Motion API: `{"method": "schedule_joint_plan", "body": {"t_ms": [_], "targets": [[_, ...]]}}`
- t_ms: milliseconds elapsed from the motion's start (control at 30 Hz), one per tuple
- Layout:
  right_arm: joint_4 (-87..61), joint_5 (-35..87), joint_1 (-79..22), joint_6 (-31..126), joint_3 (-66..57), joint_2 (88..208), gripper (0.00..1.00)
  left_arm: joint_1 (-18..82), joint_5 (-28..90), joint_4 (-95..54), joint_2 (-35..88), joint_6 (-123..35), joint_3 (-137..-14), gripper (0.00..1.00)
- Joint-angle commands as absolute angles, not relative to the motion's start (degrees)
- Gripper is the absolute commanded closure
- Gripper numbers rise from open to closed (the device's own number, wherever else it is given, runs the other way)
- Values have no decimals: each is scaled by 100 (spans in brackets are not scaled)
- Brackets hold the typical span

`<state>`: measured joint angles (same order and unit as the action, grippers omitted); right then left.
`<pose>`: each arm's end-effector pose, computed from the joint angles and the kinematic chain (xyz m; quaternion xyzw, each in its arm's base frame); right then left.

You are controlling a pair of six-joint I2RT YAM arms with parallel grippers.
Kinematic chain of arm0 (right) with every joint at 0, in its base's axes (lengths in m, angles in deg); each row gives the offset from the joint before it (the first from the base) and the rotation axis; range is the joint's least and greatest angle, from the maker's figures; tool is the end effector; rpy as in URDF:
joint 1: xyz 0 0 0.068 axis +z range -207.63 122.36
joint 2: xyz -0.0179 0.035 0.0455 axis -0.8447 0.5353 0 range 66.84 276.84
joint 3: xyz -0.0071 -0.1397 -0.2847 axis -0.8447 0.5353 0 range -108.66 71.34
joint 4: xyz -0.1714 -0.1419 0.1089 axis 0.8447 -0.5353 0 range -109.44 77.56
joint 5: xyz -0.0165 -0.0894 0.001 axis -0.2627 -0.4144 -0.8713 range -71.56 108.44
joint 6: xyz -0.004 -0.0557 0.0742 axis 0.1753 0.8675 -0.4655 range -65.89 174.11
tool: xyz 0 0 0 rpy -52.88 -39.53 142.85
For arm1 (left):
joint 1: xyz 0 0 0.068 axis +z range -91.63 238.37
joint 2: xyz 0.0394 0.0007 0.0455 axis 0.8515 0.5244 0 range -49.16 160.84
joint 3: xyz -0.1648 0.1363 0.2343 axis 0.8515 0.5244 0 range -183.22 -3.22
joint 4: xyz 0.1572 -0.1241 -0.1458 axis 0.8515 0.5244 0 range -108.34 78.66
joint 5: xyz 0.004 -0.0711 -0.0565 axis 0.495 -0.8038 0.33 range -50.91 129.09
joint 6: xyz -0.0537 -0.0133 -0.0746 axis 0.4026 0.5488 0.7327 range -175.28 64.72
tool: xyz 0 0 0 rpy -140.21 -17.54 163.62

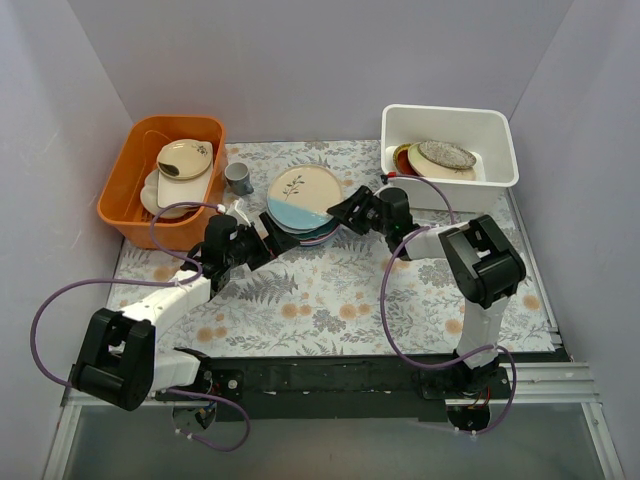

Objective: Place the plates into the plastic bin on the countertop
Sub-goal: Pick up the plate at the center of the board.

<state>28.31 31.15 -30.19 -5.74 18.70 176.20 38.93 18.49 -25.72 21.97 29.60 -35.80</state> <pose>0.3897 0.2231 0.2032 0.1574 0.7807 0.4769 0.3719 0.2426 -0.1169 0.2311 -0.3894 0.7686 -0.4771 0.1733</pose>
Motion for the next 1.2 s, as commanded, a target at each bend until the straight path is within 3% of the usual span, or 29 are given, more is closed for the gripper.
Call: {"method": "schedule_joint_plan", "body": {"t_ms": [0,267,433,533,767,1167], "targets": [[3116,3004,-3030,-644,1518,17766,41,3921,1747,-2634,1983,2839,-3548,2],[3352,3083,-3021,-916,1342,18126,53,3930,1756,-2608,1948,2821,-3522,2],[3607,3153,-3030,-1040,1386,18224,83,3930,1721,-2652,1886,2812,-3460,2],[3625,3127,-3021,-1040,1456,18189,91,3921,1747,-2660,1869,2812,-3434,2],[3643,3109,-3039,-1022,1562,18048,98,3930,1738,-2652,1860,2830,-3442,2],[3511,2995,-3074,-812,1719,17583,98,3930,1756,-2590,1746,2812,-3460,2]]}}
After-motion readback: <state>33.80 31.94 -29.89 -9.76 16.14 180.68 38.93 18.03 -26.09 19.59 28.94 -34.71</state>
